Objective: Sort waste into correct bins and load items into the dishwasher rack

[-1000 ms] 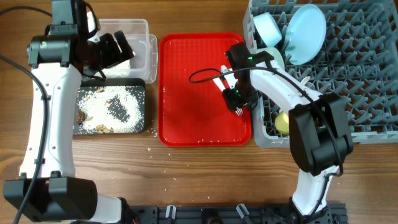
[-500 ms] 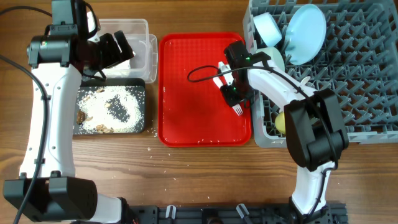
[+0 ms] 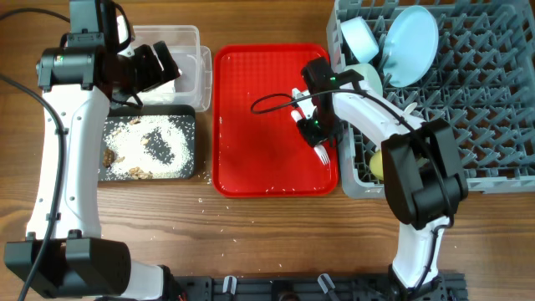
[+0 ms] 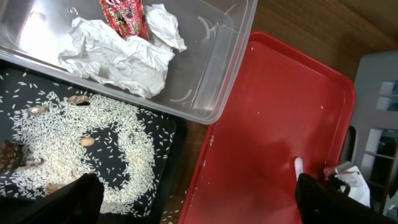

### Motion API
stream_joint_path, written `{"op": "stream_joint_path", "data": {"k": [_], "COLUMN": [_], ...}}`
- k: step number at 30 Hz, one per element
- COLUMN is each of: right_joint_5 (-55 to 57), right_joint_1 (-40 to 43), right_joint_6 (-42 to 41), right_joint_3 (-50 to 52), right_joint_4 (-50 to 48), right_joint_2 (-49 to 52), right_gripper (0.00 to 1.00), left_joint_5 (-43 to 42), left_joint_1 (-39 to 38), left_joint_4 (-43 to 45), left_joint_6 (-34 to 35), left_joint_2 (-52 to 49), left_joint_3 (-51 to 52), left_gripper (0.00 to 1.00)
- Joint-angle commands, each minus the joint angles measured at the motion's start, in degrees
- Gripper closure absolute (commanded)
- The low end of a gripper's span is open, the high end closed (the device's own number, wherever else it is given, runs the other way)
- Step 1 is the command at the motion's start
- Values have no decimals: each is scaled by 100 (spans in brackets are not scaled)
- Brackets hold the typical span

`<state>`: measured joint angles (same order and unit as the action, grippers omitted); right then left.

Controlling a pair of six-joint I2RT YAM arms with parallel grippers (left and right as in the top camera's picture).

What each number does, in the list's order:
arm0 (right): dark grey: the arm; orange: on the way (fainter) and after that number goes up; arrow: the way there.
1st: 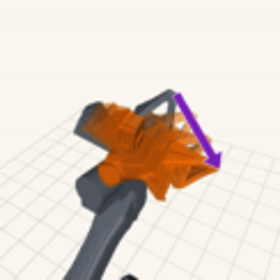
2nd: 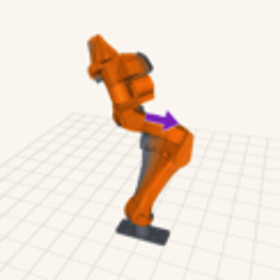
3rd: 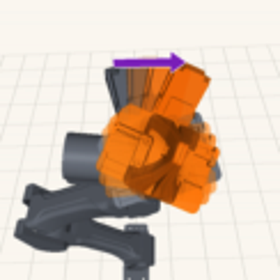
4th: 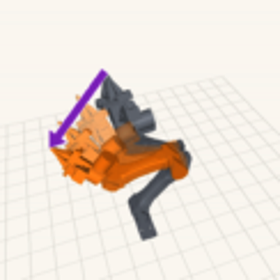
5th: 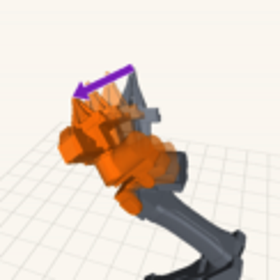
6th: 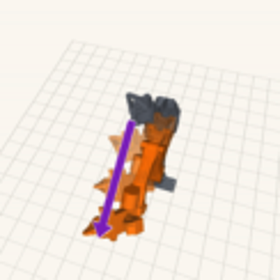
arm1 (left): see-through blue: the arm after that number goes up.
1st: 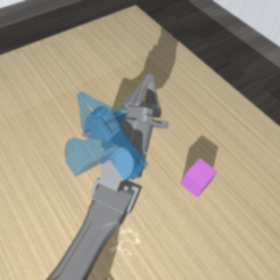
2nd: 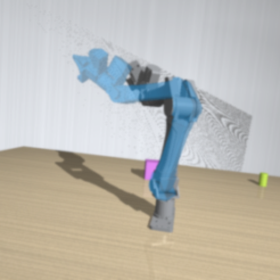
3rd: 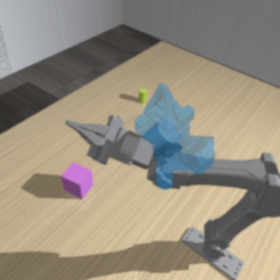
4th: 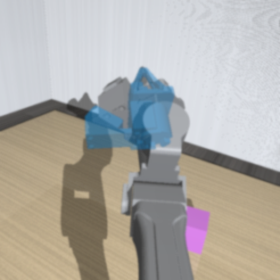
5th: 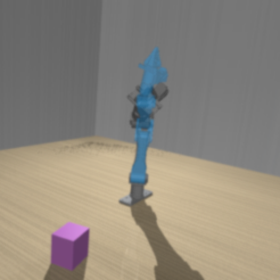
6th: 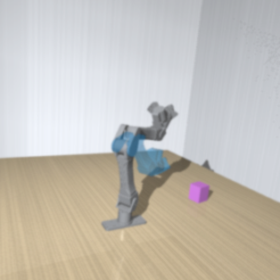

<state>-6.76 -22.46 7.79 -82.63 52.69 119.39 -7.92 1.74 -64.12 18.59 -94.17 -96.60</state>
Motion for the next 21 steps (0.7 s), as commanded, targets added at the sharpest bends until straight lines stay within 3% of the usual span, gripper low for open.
{"op": "stream_joint_path", "data": {"k": [1, 7, 11, 18, 20, 21], "right_joint_5": [-232, -319, -339, 697, 546, 26], "right_joint_1": [-4, -4, 188, 2184, 2354, 2308], "right_joint_6": [-52, -177, -413, -3051, -2964, -2315], "right_joint_3": [-286, -1502, -1788, -1637, -1523, -1521], "right_joint_4": [420, 1384, 1565, 1506, 1408, 1274], "right_joint_2": [273, -243, -1220, -1749, -1749, -1751], "right_gripper": [96, 96, 96, 95, 96, 96], "left_joint_5": [52, 52, 52, 52, 52, 52], "left_joint_1": [26, 26, 26, 26, 26, 26], "left_joint_4": [7, 7, 7, 7, 7, 7], "left_joint_6": [31, 31, 31, 31, 28, 31], "left_joint_2": [31, 31, 31, 31, 31, 31], "left_joint_3": [-66, -66, -66, -66, -66, -66], "left_gripper": [0, 0, 0, 0, 0, 0]}}
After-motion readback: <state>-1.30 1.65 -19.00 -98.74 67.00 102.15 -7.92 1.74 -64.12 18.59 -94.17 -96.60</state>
